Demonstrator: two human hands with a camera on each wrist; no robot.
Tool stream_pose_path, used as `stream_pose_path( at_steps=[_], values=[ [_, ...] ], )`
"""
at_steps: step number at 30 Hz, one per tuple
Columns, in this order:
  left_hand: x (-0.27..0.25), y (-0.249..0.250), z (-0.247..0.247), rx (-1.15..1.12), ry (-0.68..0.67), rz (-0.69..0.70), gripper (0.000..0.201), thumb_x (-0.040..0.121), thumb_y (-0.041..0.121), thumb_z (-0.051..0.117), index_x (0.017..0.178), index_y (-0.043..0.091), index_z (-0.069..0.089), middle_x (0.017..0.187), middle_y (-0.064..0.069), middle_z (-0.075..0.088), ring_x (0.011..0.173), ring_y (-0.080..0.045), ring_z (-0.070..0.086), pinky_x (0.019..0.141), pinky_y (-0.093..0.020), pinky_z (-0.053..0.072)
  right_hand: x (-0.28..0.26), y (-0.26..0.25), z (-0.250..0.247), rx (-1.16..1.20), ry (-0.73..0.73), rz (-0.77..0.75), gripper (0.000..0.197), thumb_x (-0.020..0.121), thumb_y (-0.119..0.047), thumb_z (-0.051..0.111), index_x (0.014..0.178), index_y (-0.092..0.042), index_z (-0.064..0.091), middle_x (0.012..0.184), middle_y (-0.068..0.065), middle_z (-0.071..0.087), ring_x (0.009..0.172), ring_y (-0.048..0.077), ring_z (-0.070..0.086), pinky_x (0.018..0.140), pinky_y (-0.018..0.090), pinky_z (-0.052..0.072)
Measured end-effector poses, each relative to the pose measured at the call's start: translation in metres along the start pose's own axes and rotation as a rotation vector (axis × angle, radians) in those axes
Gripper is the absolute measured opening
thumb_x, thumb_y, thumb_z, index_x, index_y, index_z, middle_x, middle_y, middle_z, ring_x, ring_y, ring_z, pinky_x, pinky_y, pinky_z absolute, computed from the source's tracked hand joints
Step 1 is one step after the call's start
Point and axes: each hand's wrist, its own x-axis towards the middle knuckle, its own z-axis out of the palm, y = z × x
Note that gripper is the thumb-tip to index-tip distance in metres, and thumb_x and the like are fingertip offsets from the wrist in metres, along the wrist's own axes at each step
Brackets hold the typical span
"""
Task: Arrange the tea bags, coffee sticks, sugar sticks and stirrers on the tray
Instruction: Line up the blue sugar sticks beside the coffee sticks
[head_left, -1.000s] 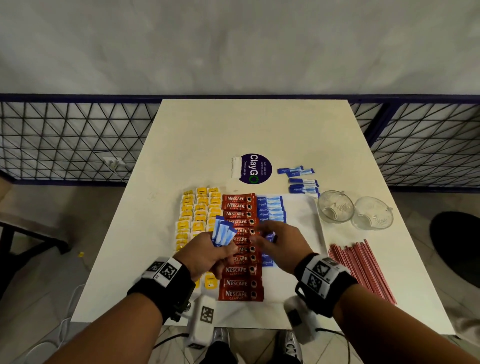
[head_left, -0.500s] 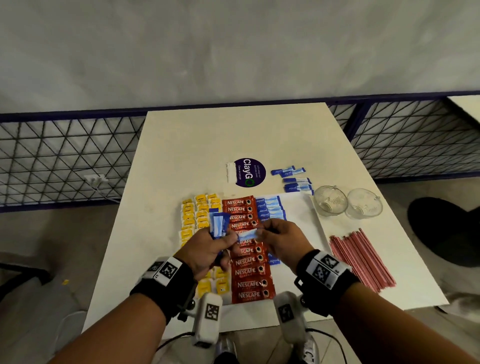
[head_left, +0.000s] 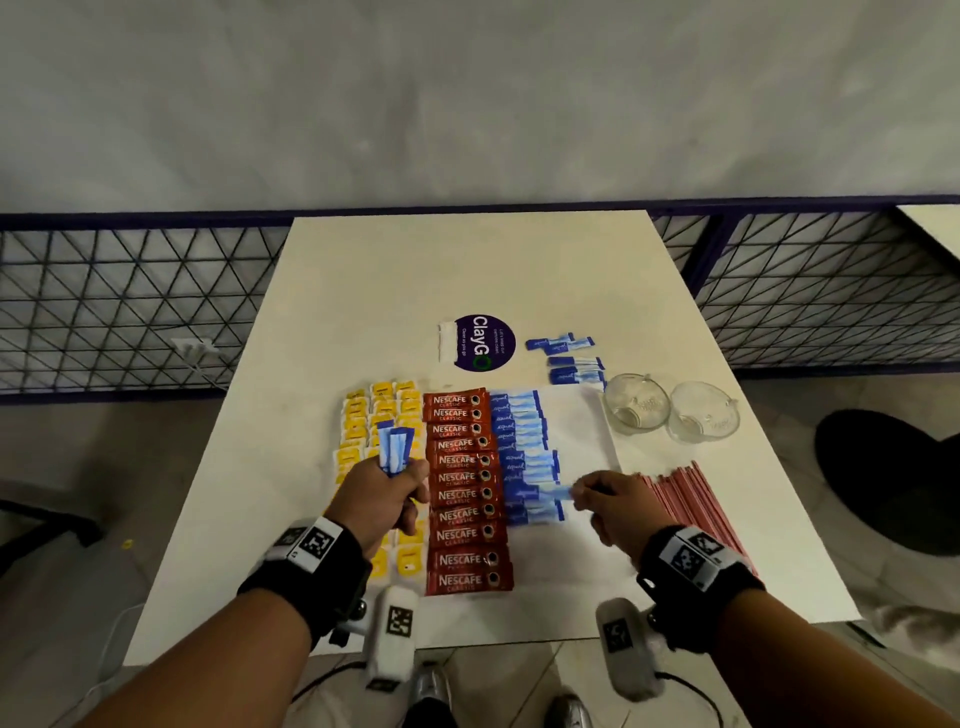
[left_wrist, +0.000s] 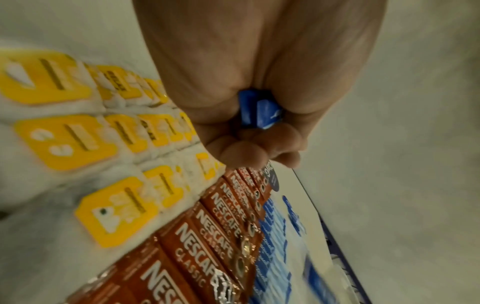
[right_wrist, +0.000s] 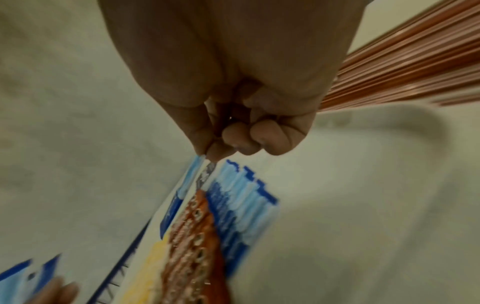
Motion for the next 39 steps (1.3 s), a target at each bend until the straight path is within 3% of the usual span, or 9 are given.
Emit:
stream_pose_path(
  at_steps=[3, 7, 11, 15, 19, 24, 30, 34, 39],
  values=[
    [-0.007, -0.006, -0.002, -0.013, 0.025, -0.014, 0.015, 0.096, 0.014, 0.058, 0.087, 0.003, 0.058, 0.059, -0.008, 0.06, 0.034, -0.019, 0.042, 0.041, -0.025, 0.038, 0.005, 0.026, -0.013, -0.239, -0.099, 0.091, 0.017, 0.089, -0.008, 0.062, 0.072, -0.012, 0.063, 0.062, 0.003, 0.059, 0.043, 0.012, 0.045, 0.042, 0.021, 0.037],
    [-0.016, -0.01, 0.002, -0.011, 0.021, -0.009, 0.015, 0.096, 0.014, 0.057, 0.086, 0.002, 0.058, 0.058, -0.007, 0.059, 0.034, -0.019, 0.042, 0.041, -0.026, 0.039, 0.008, 0.036, -0.008, -0.413, -0.132, 0.107, 0.015, 0.087, -0.021, 0.065, 0.072, -0.023, 0.065, 0.068, -0.002, 0.062, 0.059, 0.013, 0.054, 0.061, 0.03, 0.047],
    [-0.02, -0.012, 0.001, 0.002, 0.023, -0.018, 0.015, 0.096, 0.015, 0.057, 0.088, 0.003, 0.059, 0.058, -0.006, 0.061, 0.034, -0.019, 0.042, 0.042, -0.025, 0.039, 0.01, 0.028, 0.003, -0.598, -0.061, 0.072, 0.014, 0.087, -0.032, 0.064, 0.075, -0.027, 0.064, 0.079, -0.003, 0.064, 0.08, 0.017, 0.061, 0.072, 0.024, 0.047],
    [-0.025, -0.011, -0.003, 0.015, -0.011, -0.013, 0.013, 0.096, 0.014, 0.057, 0.087, 0.004, 0.058, 0.064, -0.011, 0.061, 0.034, -0.018, 0.043, 0.041, -0.025, 0.041, 0.01, 0.024, 0.013, -0.754, -0.015, 0.106, 0.026, 0.088, -0.038, 0.06, 0.097, -0.016, 0.071, 0.099, 0.002, 0.068, 0.088, 0.018, 0.06, 0.072, 0.02, 0.041],
    [-0.026, -0.013, -0.007, 0.023, -0.022, -0.015, 0.014, 0.096, 0.013, 0.056, 0.086, 0.003, 0.058, 0.064, -0.011, 0.062, 0.034, -0.019, 0.044, 0.042, -0.026, 0.042, 0.012, 0.025, 0.017, -0.802, 0.02, 0.124, 0.031, 0.089, -0.04, 0.059, 0.101, -0.014, 0.071, 0.106, 0.004, 0.069, 0.098, 0.02, 0.063, 0.071, 0.019, 0.039],
    [-0.027, -0.013, -0.01, 0.049, -0.018, -0.01, 0.015, 0.096, 0.014, 0.057, 0.085, 0.004, 0.059, 0.063, -0.008, 0.063, 0.036, -0.019, 0.044, 0.044, -0.027, 0.042, 0.017, 0.028, 0.018, -0.817, 0.013, 0.134, 0.032, 0.088, -0.044, 0.059, 0.094, -0.015, 0.071, 0.101, 0.003, 0.071, 0.095, 0.02, 0.063, 0.07, 0.02, 0.038],
    [-0.027, -0.013, -0.011, 0.054, -0.019, -0.018, 0.015, 0.096, 0.016, 0.057, 0.085, 0.006, 0.059, 0.064, -0.008, 0.064, 0.036, -0.019, 0.045, 0.046, -0.027, 0.044, 0.02, 0.032, 0.017, -0.826, 0.006, 0.119, 0.034, 0.088, -0.045, 0.057, 0.091, -0.015, 0.071, 0.096, 0.001, 0.073, 0.091, 0.018, 0.065, 0.074, 0.022, 0.044],
    [-0.027, -0.012, -0.01, 0.049, -0.021, -0.027, 0.015, 0.096, 0.015, 0.058, 0.085, 0.006, 0.059, 0.064, -0.009, 0.064, 0.037, -0.019, 0.045, 0.045, -0.027, 0.044, 0.021, 0.033, 0.017, -0.881, -0.001, 0.104, 0.037, 0.089, -0.046, 0.056, 0.093, -0.013, 0.072, 0.096, 0.002, 0.072, 0.091, 0.019, 0.064, 0.069, 0.022, 0.039],
    [-0.028, -0.01, -0.01, 0.056, -0.04, -0.041, 0.014, 0.096, 0.015, 0.057, 0.087, 0.004, 0.06, 0.064, -0.009, 0.063, 0.036, -0.019, 0.047, 0.044, -0.027, 0.045, 0.012, 0.025, 0.011, -0.875, 0.027, 0.081, 0.048, 0.088, -0.056, 0.051, 0.076, -0.014, 0.069, 0.079, 0.0, 0.071, 0.075, 0.017, 0.063, 0.066, 0.025, 0.044]
  ],
)
